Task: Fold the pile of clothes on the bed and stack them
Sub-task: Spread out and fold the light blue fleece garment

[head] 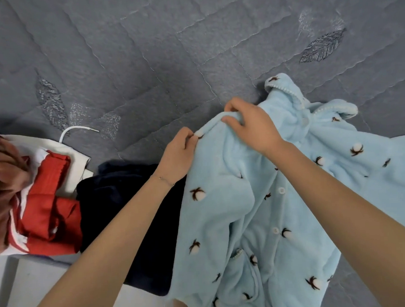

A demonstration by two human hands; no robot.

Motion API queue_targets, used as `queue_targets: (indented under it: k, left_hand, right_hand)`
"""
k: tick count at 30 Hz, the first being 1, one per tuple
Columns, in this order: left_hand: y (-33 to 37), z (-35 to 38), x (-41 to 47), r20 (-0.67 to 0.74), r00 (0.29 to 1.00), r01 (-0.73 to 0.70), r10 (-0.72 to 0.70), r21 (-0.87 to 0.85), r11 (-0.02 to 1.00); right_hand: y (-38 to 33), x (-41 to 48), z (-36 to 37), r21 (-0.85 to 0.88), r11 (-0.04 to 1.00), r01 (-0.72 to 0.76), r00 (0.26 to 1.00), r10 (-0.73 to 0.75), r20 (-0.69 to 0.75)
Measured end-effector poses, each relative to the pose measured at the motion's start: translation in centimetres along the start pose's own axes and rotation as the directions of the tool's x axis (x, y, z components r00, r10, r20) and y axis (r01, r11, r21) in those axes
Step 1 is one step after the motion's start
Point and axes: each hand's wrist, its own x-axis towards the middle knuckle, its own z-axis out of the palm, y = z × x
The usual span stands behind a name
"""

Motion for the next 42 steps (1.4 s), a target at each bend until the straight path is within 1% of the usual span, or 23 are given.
queue_targets:
  k: [2,5,7,9,11,12,14,16,18,20,23,24,25,27,29,30,32,34,36,37,39,40,42]
  left_hand:
    - [-0.9,0.4,0.2,0.044,0.997,0.059,-0.058,-0.017,0.998]
    - [-2.0,0.5,-0.4,0.113,0.989,0.095,-0.092,-0.023,0.995]
    - [-2.7,0.4,-1.3,0.167,0.985,0.031,-0.045,0.086,0.996]
    - [-3.3,0.3,-1.9,0.177,0.984,-0.018,-0.005,0.125,0.992]
    - [-3.6,-0.1,-2.3,0.178,0.984,-0.020,0.010,0.051,0.998]
    - [-3.7,-0.4,-2.5,0.190,0.982,-0.003,0.012,-0.045,0.999]
    - [-3.9,-1.0,-2.9,0.211,0.977,0.062,-0.013,-0.227,0.972]
    - [-3.9,-1.3,-3.8,0.229,0.970,0.137,-0.076,-0.264,0.955]
    - [-3.9,-1.4,-4.8,0.245,0.962,0.184,-0.120,-0.257,0.949]
    - [-4.2,-1.7,-5.6,0.324,0.936,0.230,-0.136,-0.272,0.934]
    - [-4.8,-2.2,-7.1,0.553,0.823,0.297,-0.127,-0.229,0.927]
    - [-4.9,-2.4,-7.6,0.604,0.788,0.311,-0.118,-0.226,0.923]
    - [-5.0,-2.6,-8.0,0.625,0.773,0.325,-0.114,-0.236,0.916]
    - [-5.0,-3.4,-8.4,0.621,0.775,0.331,-0.113,-0.247,0.911]
    - [-4.8,-4.3,-8.5,0.626,0.774,0.296,-0.091,-0.230,0.927]
    - [-4.6,-4.6,-8.6,0.636,0.768,0.277,-0.075,-0.224,0.934]
    - [-4.1,-5.1,-8.7,0.646,0.762,0.260,-0.053,-0.230,0.938]
    - [-3.8,-5.5,-8.7,0.626,0.778,0.246,-0.047,-0.235,0.940]
    - [-3.6,-5.9,-8.5,0.592,0.805,0.225,-0.041,-0.242,0.944]
    - [-3.5,-6.1,-8.3,0.569,0.821,0.220,-0.038,-0.255,0.942]
    - [-3.3,-6.7,-7.9,0.528,0.848,0.224,-0.031,-0.307,0.925]
    - [-3.3,-7.0,-7.7,0.517,0.855,0.231,-0.028,-0.333,0.914]
    - [-3.3,-7.6,-7.2,0.536,0.843,0.269,-0.036,-0.362,0.892]
  right_hand:
    - [0.1,0.5,0.5,-0.060,0.998,-0.027,0.999,0.030,0.042]
    - [0.5,0.6,1.3,-0.125,0.991,-0.039,0.998,0.044,0.034]
    - [0.6,0.6,1.8,-0.238,0.969,-0.072,0.995,0.086,0.051]
    - [0.4,0.4,2.2,-0.304,0.952,-0.049,0.992,0.082,0.096]
    - [-0.2,-0.2,2.5,-0.253,0.964,0.076,0.983,-0.030,0.181]
    - [-0.7,-0.5,2.6,-0.200,0.971,0.130,0.964,-0.077,0.253]
    - [-2.2,-1.2,3.0,-0.090,0.982,0.164,0.920,-0.120,0.373]
    - [-3.3,-1.5,3.4,-0.022,0.987,0.161,0.898,-0.137,0.417]
    - [-3.9,-1.6,3.6,0.009,0.988,0.155,0.903,-0.146,0.405]
    - [-4.1,-1.6,3.7,0.075,0.994,0.079,0.916,-0.102,0.387]
    - [-4.3,-1.9,4.0,0.166,0.986,-0.019,0.943,-0.037,0.331]
    - [-4.3,-2.0,4.0,0.186,0.981,-0.055,0.950,-0.005,0.311]
    - [-4.2,-2.1,4.1,0.195,0.977,-0.087,0.956,0.027,0.293]
    - [-4.0,-2.3,4.3,0.147,0.984,-0.101,0.960,0.058,0.273]
    - [-4.3,-2.6,4.5,0.037,0.998,-0.043,0.959,0.031,0.280]
    - [-4.8,-2.7,4.6,0.015,1.000,-0.015,0.956,0.010,0.292]
    - [-6.4,-3.0,4.6,0.063,0.997,0.036,0.944,-0.055,0.327]
    - [-8.0,-3.1,4.5,0.102,0.993,0.066,0.919,-0.100,0.381]
    - [-8.9,-3.5,4.7,0.092,0.994,0.064,0.902,-0.097,0.420]
    - [-9.2,-3.6,4.8,0.078,0.995,0.063,0.906,-0.090,0.413]
    - [-9.8,-4.0,4.8,0.114,0.993,0.017,0.935,-0.056,0.350]
    - [-10.1,-4.1,4.7,0.178,0.983,-0.040,0.953,-0.016,0.301]
    - [-10.6,-4.0,4.1,0.318,0.937,-0.145,0.973,0.077,0.215]
